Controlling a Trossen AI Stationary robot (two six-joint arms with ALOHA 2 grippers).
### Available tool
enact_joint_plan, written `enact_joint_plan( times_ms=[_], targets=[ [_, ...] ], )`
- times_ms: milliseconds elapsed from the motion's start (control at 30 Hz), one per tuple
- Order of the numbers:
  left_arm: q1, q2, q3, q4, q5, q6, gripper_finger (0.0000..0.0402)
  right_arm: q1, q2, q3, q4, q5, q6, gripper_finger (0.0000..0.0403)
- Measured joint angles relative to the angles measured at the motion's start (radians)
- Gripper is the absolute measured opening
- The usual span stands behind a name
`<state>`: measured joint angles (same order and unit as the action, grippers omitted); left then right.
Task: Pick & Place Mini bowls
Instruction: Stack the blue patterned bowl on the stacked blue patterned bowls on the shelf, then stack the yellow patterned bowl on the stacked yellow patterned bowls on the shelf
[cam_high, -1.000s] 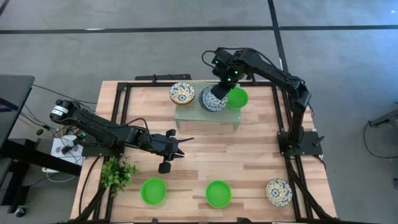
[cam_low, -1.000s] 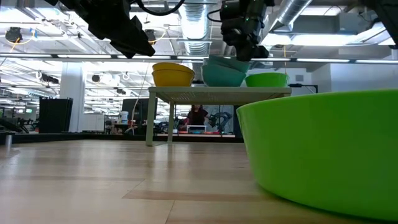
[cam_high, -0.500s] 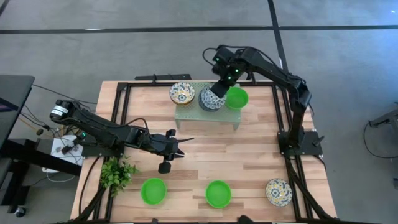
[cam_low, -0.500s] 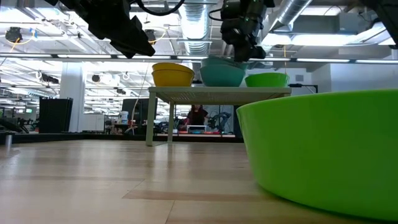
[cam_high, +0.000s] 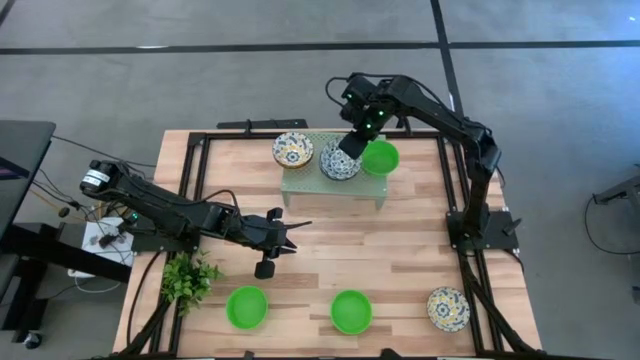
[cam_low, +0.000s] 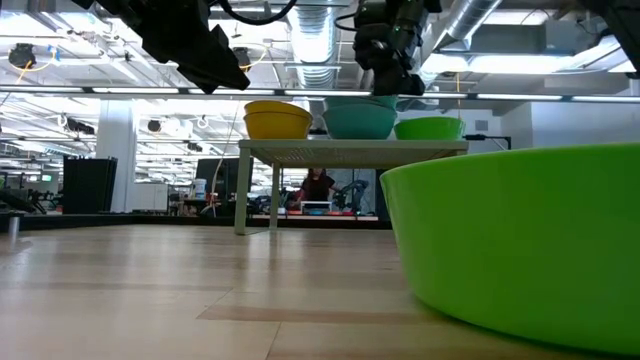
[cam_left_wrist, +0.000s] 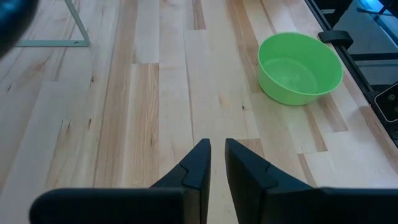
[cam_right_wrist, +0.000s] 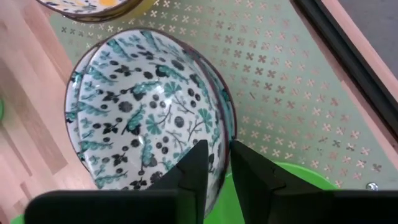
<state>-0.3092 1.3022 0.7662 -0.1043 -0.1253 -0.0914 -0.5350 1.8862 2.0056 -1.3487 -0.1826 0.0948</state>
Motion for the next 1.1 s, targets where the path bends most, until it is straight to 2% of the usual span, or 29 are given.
enact_joint_plan(
  times_ms=[333, 500, 633, 700, 967, 1100],
  targets=[
    [0.000, 0.000, 0.000, 0.000, 0.000, 0.000, 0.0049, 0.019, -0.010, 0.019, 0.011, 0.025, -0.051, 0.0102],
    [0.000, 0.000, 0.000, 0.000, 0.000, 0.000, 0.0049, 0.047, -0.012, 0.113, -0.061, 0.027, -0.050, 0.0104],
    [0.000, 0.000, 0.000, 0.000, 0.000, 0.000, 0.0049, 0.102, -0.015, 0.213, -0.210, 0.027, -0.036, 0.0103],
    [0.000, 0.000, 0.000, 0.001, 0.000, 0.000, 0.0049, 0.143, -0.022, 0.234, -0.217, 0.031, -0.033, 0.0103],
    [0.000, 0.000, 0.000, 0.001, 0.000, 0.000, 0.0049, 0.317, -0.139, 0.197, -0.221, 0.023, -0.033, 0.0103],
    [0.000, 0.000, 0.000, 0.001, 0.000, 0.000, 0.0050, 0.404, -0.232, 0.090, -0.222, 0.023, 0.020, 0.0103]
  ],
)
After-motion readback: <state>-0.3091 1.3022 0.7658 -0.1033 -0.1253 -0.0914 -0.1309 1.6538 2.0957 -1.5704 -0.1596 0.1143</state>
